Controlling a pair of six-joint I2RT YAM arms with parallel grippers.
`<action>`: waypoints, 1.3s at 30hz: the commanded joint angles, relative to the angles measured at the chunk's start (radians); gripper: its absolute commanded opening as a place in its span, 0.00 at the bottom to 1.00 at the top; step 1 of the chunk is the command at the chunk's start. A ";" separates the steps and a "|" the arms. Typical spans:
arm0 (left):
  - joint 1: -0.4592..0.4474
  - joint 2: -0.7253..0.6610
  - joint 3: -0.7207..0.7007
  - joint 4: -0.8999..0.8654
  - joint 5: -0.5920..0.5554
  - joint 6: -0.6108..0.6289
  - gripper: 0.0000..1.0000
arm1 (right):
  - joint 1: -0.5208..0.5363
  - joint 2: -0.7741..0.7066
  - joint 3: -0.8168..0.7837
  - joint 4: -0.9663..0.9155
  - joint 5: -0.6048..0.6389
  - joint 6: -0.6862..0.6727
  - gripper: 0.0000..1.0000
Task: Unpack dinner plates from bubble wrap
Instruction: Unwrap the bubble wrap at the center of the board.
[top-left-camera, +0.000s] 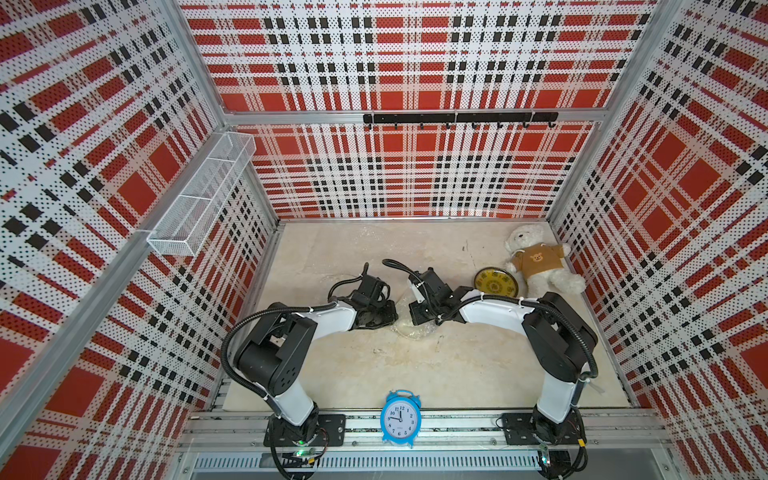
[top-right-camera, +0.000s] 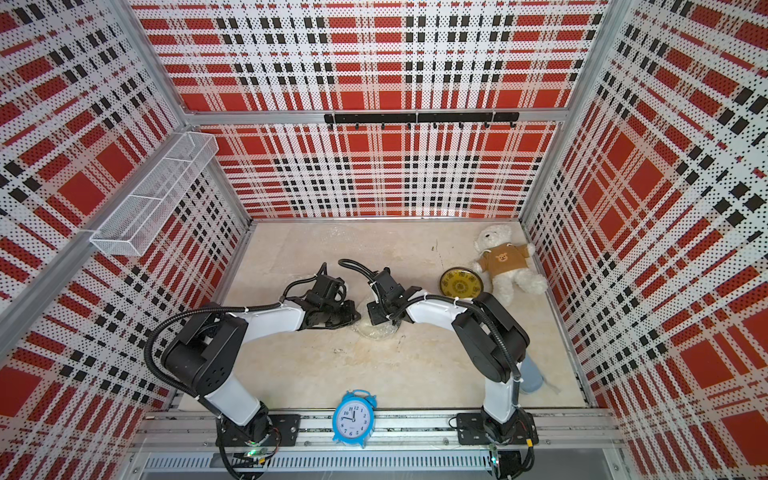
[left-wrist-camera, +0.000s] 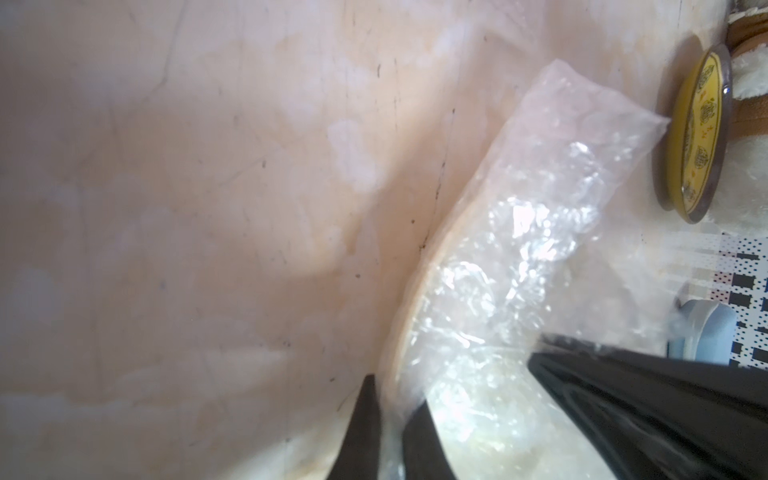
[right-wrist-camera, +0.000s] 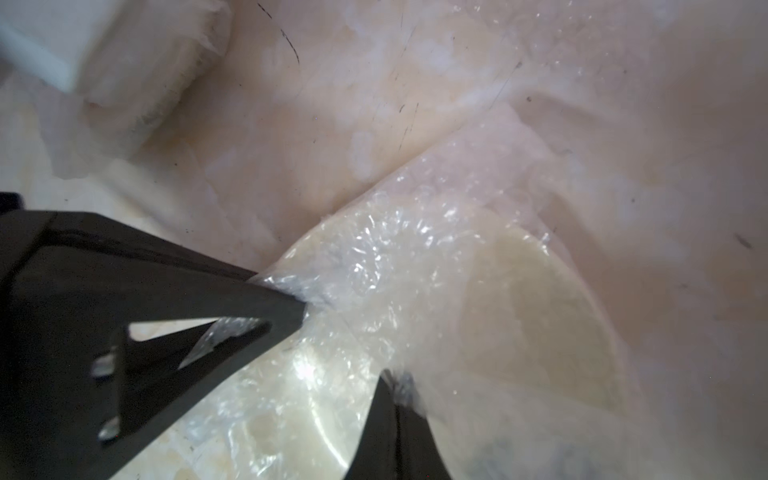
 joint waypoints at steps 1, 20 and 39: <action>0.006 0.017 -0.035 -0.087 -0.063 0.015 0.00 | -0.017 -0.076 -0.013 0.090 -0.040 0.053 0.01; 0.012 0.014 -0.043 -0.089 -0.074 0.018 0.00 | -0.096 -0.164 -0.114 0.219 -0.151 0.136 0.00; -0.019 -0.191 -0.143 0.036 -0.207 -0.192 0.00 | -0.183 -0.346 -0.324 0.267 0.010 0.229 0.16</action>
